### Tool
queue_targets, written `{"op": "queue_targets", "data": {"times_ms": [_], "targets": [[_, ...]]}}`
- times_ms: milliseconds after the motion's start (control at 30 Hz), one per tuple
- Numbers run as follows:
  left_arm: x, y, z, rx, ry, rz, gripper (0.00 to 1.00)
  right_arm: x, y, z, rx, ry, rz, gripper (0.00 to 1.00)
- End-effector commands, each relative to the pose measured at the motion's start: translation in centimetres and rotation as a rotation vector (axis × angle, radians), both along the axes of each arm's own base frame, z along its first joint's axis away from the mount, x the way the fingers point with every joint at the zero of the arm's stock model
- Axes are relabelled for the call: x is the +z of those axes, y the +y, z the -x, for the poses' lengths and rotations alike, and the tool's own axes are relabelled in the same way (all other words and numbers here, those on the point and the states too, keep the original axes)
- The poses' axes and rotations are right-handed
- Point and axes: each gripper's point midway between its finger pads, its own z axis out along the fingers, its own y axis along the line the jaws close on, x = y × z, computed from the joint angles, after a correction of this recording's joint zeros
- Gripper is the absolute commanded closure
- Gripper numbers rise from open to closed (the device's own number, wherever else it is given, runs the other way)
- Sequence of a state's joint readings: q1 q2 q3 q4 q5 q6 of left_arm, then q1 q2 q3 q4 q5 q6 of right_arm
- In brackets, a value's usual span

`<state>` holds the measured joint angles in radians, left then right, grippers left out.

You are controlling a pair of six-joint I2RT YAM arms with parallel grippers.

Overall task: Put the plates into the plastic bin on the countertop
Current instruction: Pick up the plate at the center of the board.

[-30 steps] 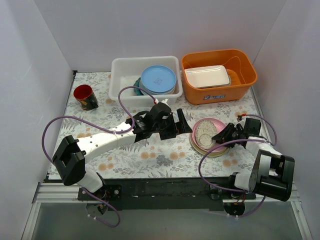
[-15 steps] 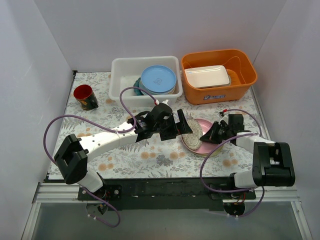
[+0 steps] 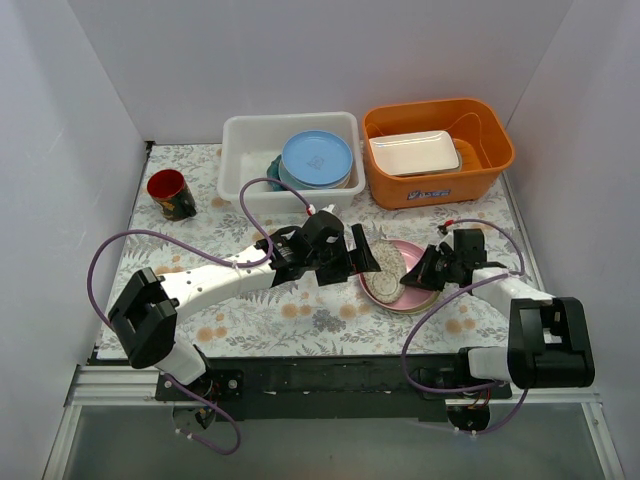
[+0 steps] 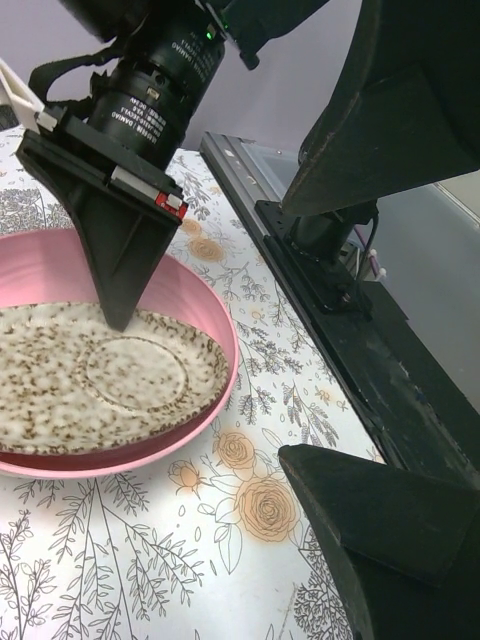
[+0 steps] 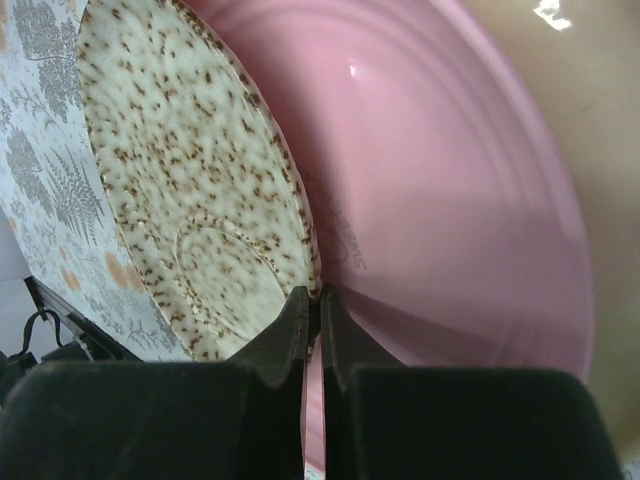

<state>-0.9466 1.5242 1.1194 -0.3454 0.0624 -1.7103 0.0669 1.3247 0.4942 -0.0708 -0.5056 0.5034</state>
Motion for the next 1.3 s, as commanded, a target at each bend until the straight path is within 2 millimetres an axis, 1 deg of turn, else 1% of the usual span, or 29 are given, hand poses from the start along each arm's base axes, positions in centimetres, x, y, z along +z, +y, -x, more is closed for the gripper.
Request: {"op": "queue_targets", "data": {"times_ms": [0,67,200,367,567,700,800,900,1033,1067,1200,1233,1267], "targets": [[1.2,0.6,0.1,0.007,-0.036,0.006,0.02,2.6,-0.1,-1.0,-0.031,-0.073,-0.004,0.99],[1.1,0.7,0.1,0.006,-0.035,0.002,0.02,3.3,-0.1,-1.1,-0.048,-0.087,-0.013,0.99],[0.6,0.7,0.2,0.007,-0.026,-0.005,0.02,5.6,0.4,-1.8,-0.051,-0.142,-0.052,0.99],[-0.1,0.7,0.4,0.002,-0.015,-0.013,0.02,7.4,0.8,-1.9,-0.039,-0.168,-0.086,0.99],[-0.7,0.4,0.3,-0.004,-0.012,-0.017,0.03,8.9,1.5,-2.0,-0.022,-0.183,-0.136,0.99],[-1.6,0.3,0.2,-0.002,-0.014,-0.028,0.04,10.8,2.3,-2.0,0.003,-0.208,-0.192,0.99],[-2.1,-0.1,0.1,-0.006,-0.012,-0.027,0.07,12.3,2.6,-2.2,0.014,-0.228,-0.216,0.99],[-2.6,-0.4,-0.1,-0.009,-0.008,-0.029,0.13,13.3,2.9,-2.3,0.031,-0.24,-0.229,0.99],[-2.9,-1.1,-0.6,-0.004,-0.015,-0.028,0.18,13.8,3.8,-2.1,0.054,-0.239,-0.252,0.99],[-3.2,-1.2,-0.7,-0.003,-0.014,-0.035,0.19,13.9,4.2,-2.0,0.064,-0.238,-0.261,0.99],[-2.8,-1.4,-1.4,0.011,-0.034,-0.035,0.23,14.2,5.2,-1.8,0.087,-0.239,-0.266,0.99],[-2.5,-1.2,-2.0,0.039,-0.056,-0.041,0.24,14.1,5.5,-1.7,0.097,-0.235,-0.27,0.99],[-2.4,-1.3,-2.2,0.045,-0.061,-0.039,0.27,14.2,5.6,-1.7,0.098,-0.236,-0.273,0.99]]}}
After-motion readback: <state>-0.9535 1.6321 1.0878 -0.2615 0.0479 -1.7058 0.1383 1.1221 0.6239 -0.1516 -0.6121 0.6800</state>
